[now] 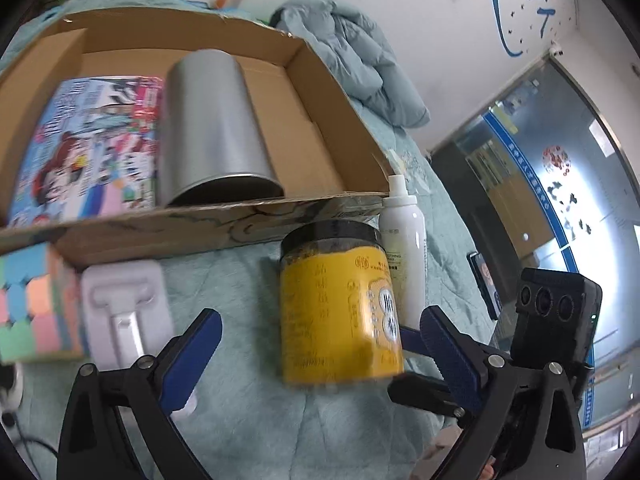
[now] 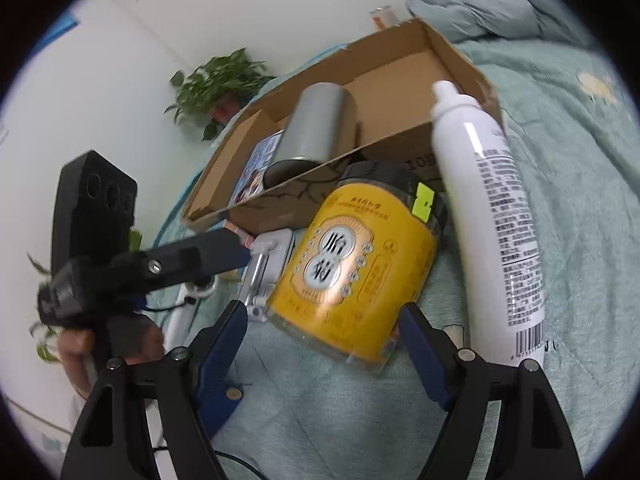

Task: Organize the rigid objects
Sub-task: 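Grasp the yellow jar with the left gripper while the right gripper clamps it too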

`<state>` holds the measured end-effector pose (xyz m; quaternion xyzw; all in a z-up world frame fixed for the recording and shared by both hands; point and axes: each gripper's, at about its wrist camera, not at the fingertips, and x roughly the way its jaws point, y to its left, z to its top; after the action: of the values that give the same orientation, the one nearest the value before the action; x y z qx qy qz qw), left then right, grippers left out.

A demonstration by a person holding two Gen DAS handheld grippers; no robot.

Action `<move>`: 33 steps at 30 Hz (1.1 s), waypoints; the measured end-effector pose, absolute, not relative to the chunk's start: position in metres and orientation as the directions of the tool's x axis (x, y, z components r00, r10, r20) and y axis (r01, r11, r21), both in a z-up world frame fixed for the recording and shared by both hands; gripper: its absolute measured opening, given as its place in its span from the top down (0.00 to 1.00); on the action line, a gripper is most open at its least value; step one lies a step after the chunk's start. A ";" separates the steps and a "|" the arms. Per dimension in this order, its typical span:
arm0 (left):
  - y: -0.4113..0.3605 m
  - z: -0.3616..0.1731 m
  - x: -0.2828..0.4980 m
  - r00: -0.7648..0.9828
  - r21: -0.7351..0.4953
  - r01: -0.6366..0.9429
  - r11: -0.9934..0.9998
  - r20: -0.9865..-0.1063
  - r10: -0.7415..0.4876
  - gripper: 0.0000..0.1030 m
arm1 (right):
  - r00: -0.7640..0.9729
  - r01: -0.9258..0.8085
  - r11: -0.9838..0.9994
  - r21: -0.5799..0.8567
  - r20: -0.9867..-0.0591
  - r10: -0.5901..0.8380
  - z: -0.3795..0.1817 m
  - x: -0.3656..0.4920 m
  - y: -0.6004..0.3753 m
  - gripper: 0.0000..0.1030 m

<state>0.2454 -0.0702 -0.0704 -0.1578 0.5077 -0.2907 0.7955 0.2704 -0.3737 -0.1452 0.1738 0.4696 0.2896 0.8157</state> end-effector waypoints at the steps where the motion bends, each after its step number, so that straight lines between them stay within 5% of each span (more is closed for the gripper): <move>1: -0.076 -0.075 0.253 0.295 -0.549 0.305 0.778 -0.723 -0.625 0.07 | 0.382 -0.284 0.762 0.581 -0.660 0.646 -0.147 0.274 -0.377 0.24; 3: -0.088 -0.085 0.267 0.252 -0.560 0.306 0.770 -0.732 -0.632 0.18 | 0.368 -0.249 0.764 0.596 -0.671 0.644 -0.152 0.280 -0.378 0.24; 9: -0.104 -0.104 0.275 0.151 -0.632 0.286 0.720 -0.713 -0.685 0.27 | 0.376 -0.198 0.809 0.553 -0.719 0.584 -0.153 0.291 -0.374 0.20; 33: -0.079 -0.112 0.217 0.222 -0.660 0.200 0.724 -0.689 -0.690 0.26 | 0.341 -0.368 0.875 0.314 -0.830 0.442 -0.160 0.274 -0.319 0.11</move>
<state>0.2169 -0.0790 -0.1119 -0.2232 0.5486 -0.2971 0.7490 0.2735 -0.3187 -0.1598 0.0355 0.5179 0.2474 0.8181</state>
